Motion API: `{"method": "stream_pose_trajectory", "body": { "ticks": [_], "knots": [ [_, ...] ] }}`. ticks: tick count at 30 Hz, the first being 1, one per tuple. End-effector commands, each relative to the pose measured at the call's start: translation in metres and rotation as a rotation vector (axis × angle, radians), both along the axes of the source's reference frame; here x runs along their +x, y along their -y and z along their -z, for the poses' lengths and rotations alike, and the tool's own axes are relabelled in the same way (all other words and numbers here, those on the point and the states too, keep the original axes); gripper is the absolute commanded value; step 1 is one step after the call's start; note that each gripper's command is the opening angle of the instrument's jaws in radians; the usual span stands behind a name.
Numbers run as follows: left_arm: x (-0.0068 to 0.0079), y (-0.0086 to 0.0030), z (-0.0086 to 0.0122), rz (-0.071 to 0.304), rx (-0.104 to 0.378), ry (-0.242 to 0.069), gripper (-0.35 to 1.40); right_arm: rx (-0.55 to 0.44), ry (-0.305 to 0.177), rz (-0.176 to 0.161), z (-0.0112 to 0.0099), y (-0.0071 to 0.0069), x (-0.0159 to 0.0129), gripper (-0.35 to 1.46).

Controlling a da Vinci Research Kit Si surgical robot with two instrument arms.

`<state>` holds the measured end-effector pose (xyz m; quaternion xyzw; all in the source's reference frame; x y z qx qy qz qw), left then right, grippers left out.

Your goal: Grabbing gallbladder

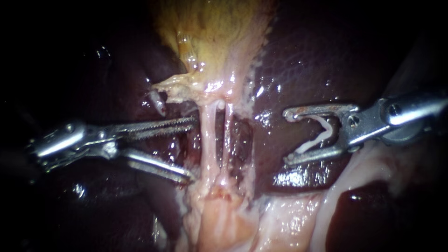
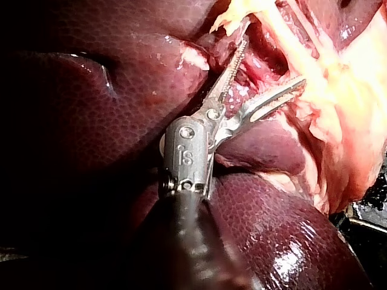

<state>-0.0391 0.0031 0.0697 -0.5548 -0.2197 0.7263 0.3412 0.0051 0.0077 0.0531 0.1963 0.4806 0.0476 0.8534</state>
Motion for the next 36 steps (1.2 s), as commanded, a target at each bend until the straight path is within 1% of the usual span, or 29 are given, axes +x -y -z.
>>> {"method": "stream_pose_trajectory", "body": {
  "ticks": [1, 4, 7, 10, 12, 14, 16, 18, 22, 23, 24, 26, 30, 31, 33, 36],
  "knots": [
    [0.0001, -0.0001, 0.0001, 0.0, 0.001, 0.0, 0.76, 0.0, 0.0, 0.0, 0.0, 0.0, 0.0, 0.48],
    [0.0006, -0.0003, 0.001, -0.003, 0.005, 0.003, 0.76, 0.0, 0.0, 0.0, 0.0, 0.0, 0.0, 0.48],
    [0.0016, -0.0005, 0.0023, 0.001, 0.009, 0.001, 0.76, 0.0, 0.0, 0.0, 0.0, 0.0, 0.0, 0.48],
    [0.003, -0.0007, 0.004, 0.007, 0.013, -0.003, 0.76, 0.0, 0.0, 0.0, 0.0, 0.0, -0.0001, 0.48],
    [0.0041, -0.0008, 0.0052, 0.019, 0.021, -0.009, 0.76, 0.0, 0.0, 0.0, 0.0, 0.0, -0.0001, 0.48],
    [0.005, -0.0011, 0.0063, 0.02, 0.013, -0.017, 0.76, 0.0, 0.0, 0.0, 0.0, 0.0, 0.0, 0.48],
    [0.0057, -0.0017, 0.0074, 0.023, 0.007, -0.022, 0.76, 0.0, 0.0, 0.0, 0.0, 0.0, -0.0001, 0.48],
    [0.0063, -0.0025, 0.0084, 0.029, -0.012, -0.03, 0.74, 0.0, 0.0, 0.0, -0.0001, 0.0, -0.0001, 0.48],
    [0.0071, -0.0039, 0.0098, 0.045, -0.047, -0.035, 0.73, 0.0, 0.0, 0.0, -0.0001, 0.0, -0.0001, 0.48],
    [0.0072, -0.0041, 0.01, 0.051, -0.053, -0.038, 0.73, 0.0, 0.0, 0.0, -0.0001, 0.0, -0.0001, 0.48],
    [0.0073, -0.0044, 0.0102, 0.051, -0.068, -0.04, 0.71, 0.0, 0.0, 0.0, -0.0001, 0.0, -0.0001, 0.48],
    [0.0073, -0.0051, 0.0106, 0.062, -0.096, -0.046, 0.69, 0.0, 0.0, 0.0, -0.0001, 0.0, -0.0001, 0.48],
    [0.007, -0.0064, 0.0113, 0.077, -0.142, -0.054, 0.66, 0.0, 0.0, 0.0, 0.0, 0.0, -0.0001, 0.48],
    [0.0069, -0.0067, 0.0114, 0.083, -0.147, -0.053, 0.66, 0.0, 0.0, 0.0, 0.0, 0.0, -0.0001, 0.48],
    [0.0065, -0.007, 0.0115, 0.081, -0.162, -0.059, 0.62, 0.0, 0.0, 0.0, 0.0, 0.0, -0.0001, 0.48],
    [0.0056, -0.0074, 0.0112, 0.081, -0.179, -0.067, 0.59, 0.0, 0.0, 0.0, 0.0, 0.0, -0.0001, 0.48]
  ]
}}
